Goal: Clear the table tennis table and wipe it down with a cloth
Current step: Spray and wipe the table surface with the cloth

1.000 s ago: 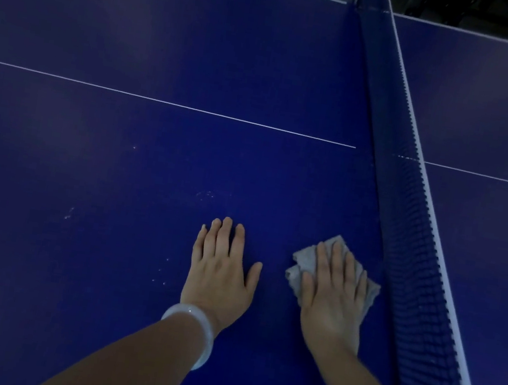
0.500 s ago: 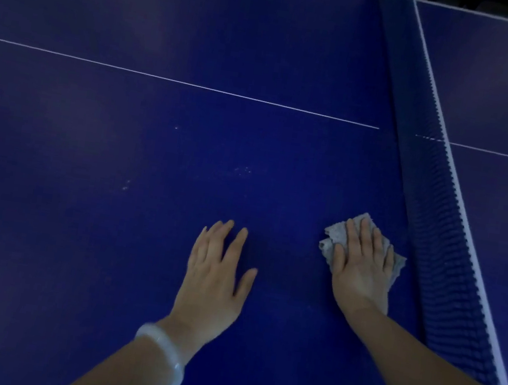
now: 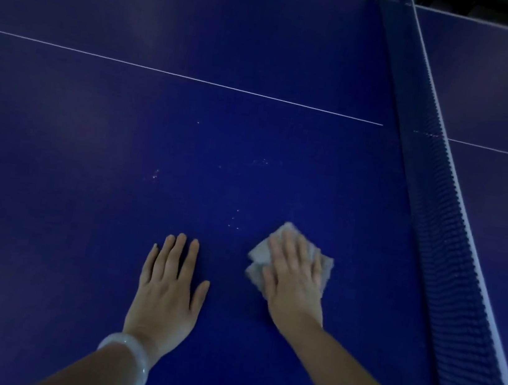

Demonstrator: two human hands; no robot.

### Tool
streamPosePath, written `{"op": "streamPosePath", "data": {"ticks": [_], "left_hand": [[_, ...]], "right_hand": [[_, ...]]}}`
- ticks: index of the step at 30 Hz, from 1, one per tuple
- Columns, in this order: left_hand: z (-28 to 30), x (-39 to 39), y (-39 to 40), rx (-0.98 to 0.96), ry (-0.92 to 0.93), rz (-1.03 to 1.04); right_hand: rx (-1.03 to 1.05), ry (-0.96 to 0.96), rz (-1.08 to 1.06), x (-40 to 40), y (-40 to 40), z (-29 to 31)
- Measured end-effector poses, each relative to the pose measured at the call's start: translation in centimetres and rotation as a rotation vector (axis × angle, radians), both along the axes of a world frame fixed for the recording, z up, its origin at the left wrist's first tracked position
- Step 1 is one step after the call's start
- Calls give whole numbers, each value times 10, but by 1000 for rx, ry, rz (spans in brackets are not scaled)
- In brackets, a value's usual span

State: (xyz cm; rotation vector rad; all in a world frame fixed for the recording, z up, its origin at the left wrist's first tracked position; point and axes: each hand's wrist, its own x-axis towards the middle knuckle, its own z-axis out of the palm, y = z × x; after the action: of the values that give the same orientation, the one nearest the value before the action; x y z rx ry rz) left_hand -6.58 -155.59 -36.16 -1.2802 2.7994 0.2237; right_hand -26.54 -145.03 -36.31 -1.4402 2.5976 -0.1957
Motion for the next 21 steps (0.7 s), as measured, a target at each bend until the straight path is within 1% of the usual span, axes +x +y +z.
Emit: {"op": "streamPosePath", "data": {"ticks": [1,2,3,4,5,6,7,8,9,10,11,13,14,16,17,18,19,20,21], "left_hand": [[-1,0,-1,-3,-5,-3],[-1,1,-1,-5,-8,-4],[0,0,-1,-8,-8,-4],[0,-1,0,-9,-8,-2],[1,-1,0,-9,-8,0],[1,-2,1,-10,-9,-2],[0,-2,1,-10,-11,-5],[1,-1,1,-10,-14,-6],[1,-1,0,-13,-14,-9],[1,-1,0,-20,-12,-11],[2,-1,0,-22,-9,-13],[2,0,1,-12,-7,-20],[1,0,1,-14,-6,-24],[1,0,1,-25,-5,-32],[1,0,1,-27,-7,-33],[2,0,1,-28,-5,-30],[2,0,0,-28,-1,-25],[2,0,0,-24,3,-21],[2,0,0,-20,6,-21]], "right_hand": [[32,25,148,-4,6,1],[44,72,210,-16,15,3],[45,129,154,-30,27,4],[26,169,-15,-45,42,6],[20,143,-258,-58,59,8],[21,83,-490,-66,77,9],[30,15,-651,-64,90,9],[32,-16,-737,-54,95,8],[25,-13,-779,-36,92,6],[30,20,-776,-14,83,6],[33,72,-709,9,70,6],[-5,139,-474,48,43,2],[-11,169,-309,62,31,0],[16,164,-3,64,17,-4],[36,174,109,49,14,-5],[69,222,203,28,11,-6],[110,293,256,5,10,-7],[159,318,215,-19,9,-8],[160,276,62,-40,9,-7]]}}
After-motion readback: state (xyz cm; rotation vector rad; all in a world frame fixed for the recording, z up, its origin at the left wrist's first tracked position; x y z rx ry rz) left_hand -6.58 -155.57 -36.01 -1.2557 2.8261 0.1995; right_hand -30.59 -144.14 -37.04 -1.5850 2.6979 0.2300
